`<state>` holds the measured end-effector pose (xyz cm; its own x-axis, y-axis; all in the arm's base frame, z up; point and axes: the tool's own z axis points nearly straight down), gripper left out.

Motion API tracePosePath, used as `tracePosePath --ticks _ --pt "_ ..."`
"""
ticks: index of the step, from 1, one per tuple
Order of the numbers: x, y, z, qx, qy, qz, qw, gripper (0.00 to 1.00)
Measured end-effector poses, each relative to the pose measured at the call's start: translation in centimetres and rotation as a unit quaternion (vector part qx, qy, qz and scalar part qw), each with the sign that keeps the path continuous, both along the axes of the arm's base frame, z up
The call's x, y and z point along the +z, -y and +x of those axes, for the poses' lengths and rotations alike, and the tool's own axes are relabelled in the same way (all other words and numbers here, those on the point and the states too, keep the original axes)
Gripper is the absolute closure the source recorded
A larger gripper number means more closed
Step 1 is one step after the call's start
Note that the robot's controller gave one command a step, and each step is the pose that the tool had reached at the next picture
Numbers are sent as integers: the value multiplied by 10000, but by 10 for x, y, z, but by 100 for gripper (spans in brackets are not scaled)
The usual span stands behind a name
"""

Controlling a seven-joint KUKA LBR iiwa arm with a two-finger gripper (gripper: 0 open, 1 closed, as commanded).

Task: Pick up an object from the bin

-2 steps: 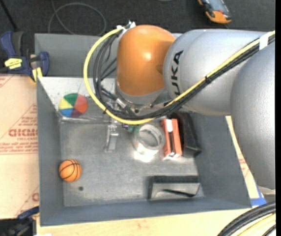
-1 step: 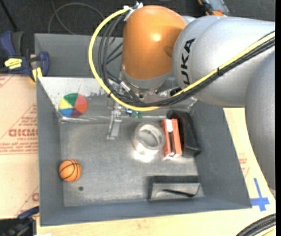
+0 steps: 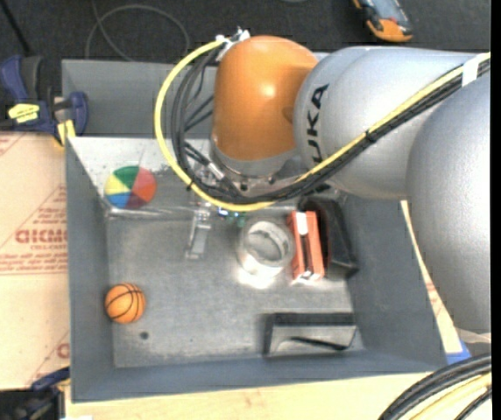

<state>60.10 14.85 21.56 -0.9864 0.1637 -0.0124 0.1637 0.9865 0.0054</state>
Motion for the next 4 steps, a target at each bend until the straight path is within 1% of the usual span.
tracePosePath --ticks 1,2,3,4 --pt "2 4 -16 64 -135 -37 9999 0" --pt "42 -8 -45 -205 -50 -13 9998 0" --pt "14 -14 -47 67 9 2 10000 0" --pt "-53 -58 -36 790 -48 -21 9969 0"
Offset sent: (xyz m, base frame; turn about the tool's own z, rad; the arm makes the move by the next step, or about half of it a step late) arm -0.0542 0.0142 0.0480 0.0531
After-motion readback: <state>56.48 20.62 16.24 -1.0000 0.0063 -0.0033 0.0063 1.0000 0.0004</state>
